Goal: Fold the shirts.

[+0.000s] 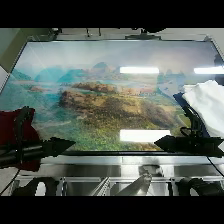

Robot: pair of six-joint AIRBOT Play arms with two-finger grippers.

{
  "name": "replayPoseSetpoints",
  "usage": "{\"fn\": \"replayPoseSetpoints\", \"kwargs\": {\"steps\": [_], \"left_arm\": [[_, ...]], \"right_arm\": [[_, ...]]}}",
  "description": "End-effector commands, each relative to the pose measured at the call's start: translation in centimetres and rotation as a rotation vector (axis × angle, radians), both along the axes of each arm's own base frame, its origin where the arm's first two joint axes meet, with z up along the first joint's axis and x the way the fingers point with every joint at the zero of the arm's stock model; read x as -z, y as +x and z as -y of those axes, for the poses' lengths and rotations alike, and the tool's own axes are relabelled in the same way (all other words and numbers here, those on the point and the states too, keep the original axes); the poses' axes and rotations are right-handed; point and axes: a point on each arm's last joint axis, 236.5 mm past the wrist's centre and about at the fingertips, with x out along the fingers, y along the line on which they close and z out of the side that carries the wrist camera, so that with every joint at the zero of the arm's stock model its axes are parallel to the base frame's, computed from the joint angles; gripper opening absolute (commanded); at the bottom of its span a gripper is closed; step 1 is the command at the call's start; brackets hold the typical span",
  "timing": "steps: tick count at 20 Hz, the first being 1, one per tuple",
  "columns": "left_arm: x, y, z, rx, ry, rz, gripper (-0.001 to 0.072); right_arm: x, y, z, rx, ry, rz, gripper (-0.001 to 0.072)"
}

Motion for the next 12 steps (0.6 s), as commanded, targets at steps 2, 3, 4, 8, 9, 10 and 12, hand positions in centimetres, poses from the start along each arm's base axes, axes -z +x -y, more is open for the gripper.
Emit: {"fn": "replayPoseSetpoints", "kwargs": {"steps": [2, 3, 4, 8, 9, 10, 12], "left_arm": [[0.0, 1.8, -0.7, -0.072, 0.015, 0.039, 0.0063], [0.0, 2.5, -1.1, -0.101, 0.027, 0.055, 0.0350], [-0.1, 3.7, -2.1, -0.145, 0.069, 0.085, 0.0670], [-2.0, 8.7, -14.7, -0.517, 0.515, 0.208, 0.0720], [-3.4, 8.7, -19.9, -0.660, 0.664, 0.211, 0.0720], [-4.6, 7.9, -24.8, -0.801, 0.794, 0.192, 0.0720], [-5.4, 4.6, -33.0, -1.052, 0.958, 0.046, 0.0720]], "right_arm": [[0.0, 0.0, 0.0, 0.000, 0.000, 0.001, 0.0016], [0.0, 0.0, 0.0, 0.000, 0.000, 0.001, 0.0016], [0.0, 0.0, 0.0, 0.000, 0.000, 0.001, 0.0016], [0.0, 0.0, 0.0, 0.000, 0.000, 0.001, 0.0016], [0.0, 0.0, 0.0, 0.000, 0.000, 0.001, 0.0016], [0.0, 0.0, 0.0, 0.000, 0.000, 0.001, 0.0016], [0.0, 0.0, 0.0, 0.000, 0.000, 0.001, 0.0016]]}}
